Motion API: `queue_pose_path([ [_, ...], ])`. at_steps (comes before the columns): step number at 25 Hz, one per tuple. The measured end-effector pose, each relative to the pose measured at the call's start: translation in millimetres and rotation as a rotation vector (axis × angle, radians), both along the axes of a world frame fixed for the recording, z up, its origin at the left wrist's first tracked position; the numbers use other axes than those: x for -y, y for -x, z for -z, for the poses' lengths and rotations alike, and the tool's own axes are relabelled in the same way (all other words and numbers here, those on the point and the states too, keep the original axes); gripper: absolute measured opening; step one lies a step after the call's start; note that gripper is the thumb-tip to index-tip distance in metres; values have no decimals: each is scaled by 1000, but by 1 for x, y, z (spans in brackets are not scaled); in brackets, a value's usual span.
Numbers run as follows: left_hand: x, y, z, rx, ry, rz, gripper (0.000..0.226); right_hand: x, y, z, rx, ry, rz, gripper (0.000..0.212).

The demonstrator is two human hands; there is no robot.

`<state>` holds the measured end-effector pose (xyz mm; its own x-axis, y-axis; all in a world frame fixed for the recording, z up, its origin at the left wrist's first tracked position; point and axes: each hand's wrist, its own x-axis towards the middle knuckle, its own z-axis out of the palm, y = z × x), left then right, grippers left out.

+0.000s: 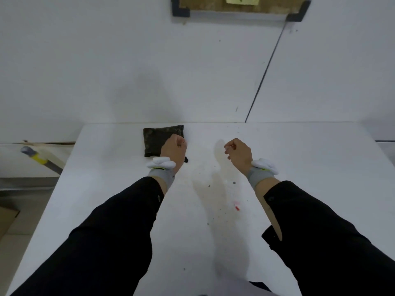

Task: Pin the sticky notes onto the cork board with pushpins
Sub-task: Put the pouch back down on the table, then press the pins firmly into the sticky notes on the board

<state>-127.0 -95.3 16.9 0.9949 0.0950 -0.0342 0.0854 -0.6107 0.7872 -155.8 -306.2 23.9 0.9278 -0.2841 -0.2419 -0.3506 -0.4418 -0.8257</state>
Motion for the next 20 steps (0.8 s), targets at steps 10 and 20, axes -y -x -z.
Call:
queue_pose_path([
  [10, 87, 83, 25, -176, 14, 157, 6, 60, 84, 23, -131, 42, -64, 10],
  [20, 113, 146, 59, -337, -106, 131, 15, 40, 131, 59, -189, 105, -284, 10],
])
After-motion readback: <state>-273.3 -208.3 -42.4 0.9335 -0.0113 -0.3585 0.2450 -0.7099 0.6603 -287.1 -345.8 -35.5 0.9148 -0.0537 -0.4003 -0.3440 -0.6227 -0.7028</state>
